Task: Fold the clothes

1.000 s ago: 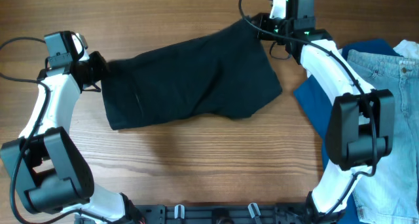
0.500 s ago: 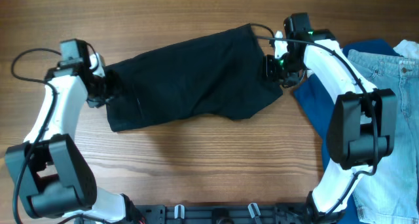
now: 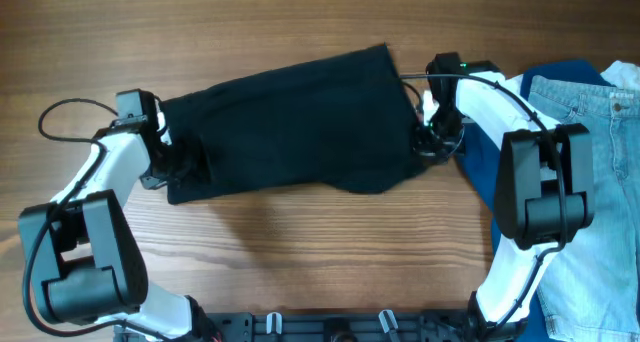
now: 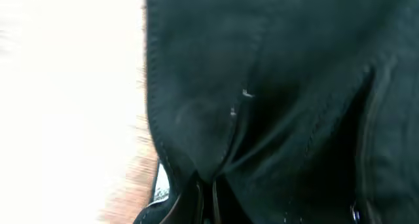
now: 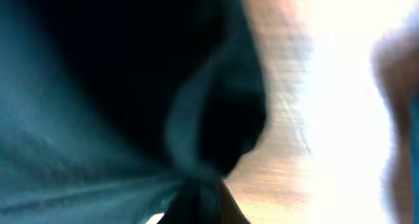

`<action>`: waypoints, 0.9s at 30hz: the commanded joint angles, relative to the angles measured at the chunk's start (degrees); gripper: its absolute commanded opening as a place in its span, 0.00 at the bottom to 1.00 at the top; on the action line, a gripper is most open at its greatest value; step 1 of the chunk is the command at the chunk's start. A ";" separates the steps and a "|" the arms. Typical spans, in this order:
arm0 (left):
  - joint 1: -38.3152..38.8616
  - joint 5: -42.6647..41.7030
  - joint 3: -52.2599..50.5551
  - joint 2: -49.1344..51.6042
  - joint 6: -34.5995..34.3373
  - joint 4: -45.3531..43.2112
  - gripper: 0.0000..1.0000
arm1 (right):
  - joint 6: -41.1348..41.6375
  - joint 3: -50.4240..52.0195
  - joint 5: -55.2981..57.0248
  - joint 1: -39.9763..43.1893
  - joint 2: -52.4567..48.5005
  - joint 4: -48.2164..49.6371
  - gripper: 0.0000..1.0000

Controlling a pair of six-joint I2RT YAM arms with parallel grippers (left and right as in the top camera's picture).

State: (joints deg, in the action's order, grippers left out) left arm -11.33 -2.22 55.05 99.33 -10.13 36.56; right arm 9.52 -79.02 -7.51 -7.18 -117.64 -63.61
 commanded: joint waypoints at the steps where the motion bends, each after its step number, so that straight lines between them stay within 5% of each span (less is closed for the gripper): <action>1: -3.43 5.29 6.45 0.79 -0.57 3.48 0.04 | 2.58 0.63 9.22 0.28 3.37 -5.44 0.24; 3: -3.58 5.29 11.15 0.50 -0.57 7.13 0.08 | 2.62 0.61 9.25 0.33 4.42 -7.93 0.59; 5: -3.19 5.09 16.70 -0.22 -0.55 11.67 0.22 | 2.62 0.35 9.01 0.42 5.86 -7.93 0.64; 7: -2.64 2.99 21.18 -1.22 -0.52 15.56 0.38 | -0.59 -1.25 4.26 0.90 7.69 -5.14 0.64; 9: -1.38 -2.58 23.47 -2.67 -0.55 17.38 0.46 | -9.70 -1.81 -12.76 0.92 10.38 4.46 0.61; 11: 0.24 -6.45 23.45 -2.99 -0.55 18.23 0.53 | -8.39 -1.75 -22.56 0.48 10.82 15.41 0.54; 17: 4.85 -6.51 16.20 -2.86 -0.57 20.04 0.64 | -4.83 -0.94 -21.46 -0.15 2.23 42.47 0.61; 24: 4.79 -6.08 12.22 -2.89 -0.55 18.53 0.65 | -2.05 -0.94 -27.10 -0.15 -6.36 48.92 0.51; 27: 4.79 -6.10 12.22 -2.89 -0.57 17.16 0.67 | -2.05 -0.94 -30.08 -0.15 -6.40 49.11 0.33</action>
State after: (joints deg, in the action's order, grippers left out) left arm -6.68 -7.84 67.66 97.17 -10.81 54.65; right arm 7.20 -80.01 -32.03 -7.07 -123.66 -15.07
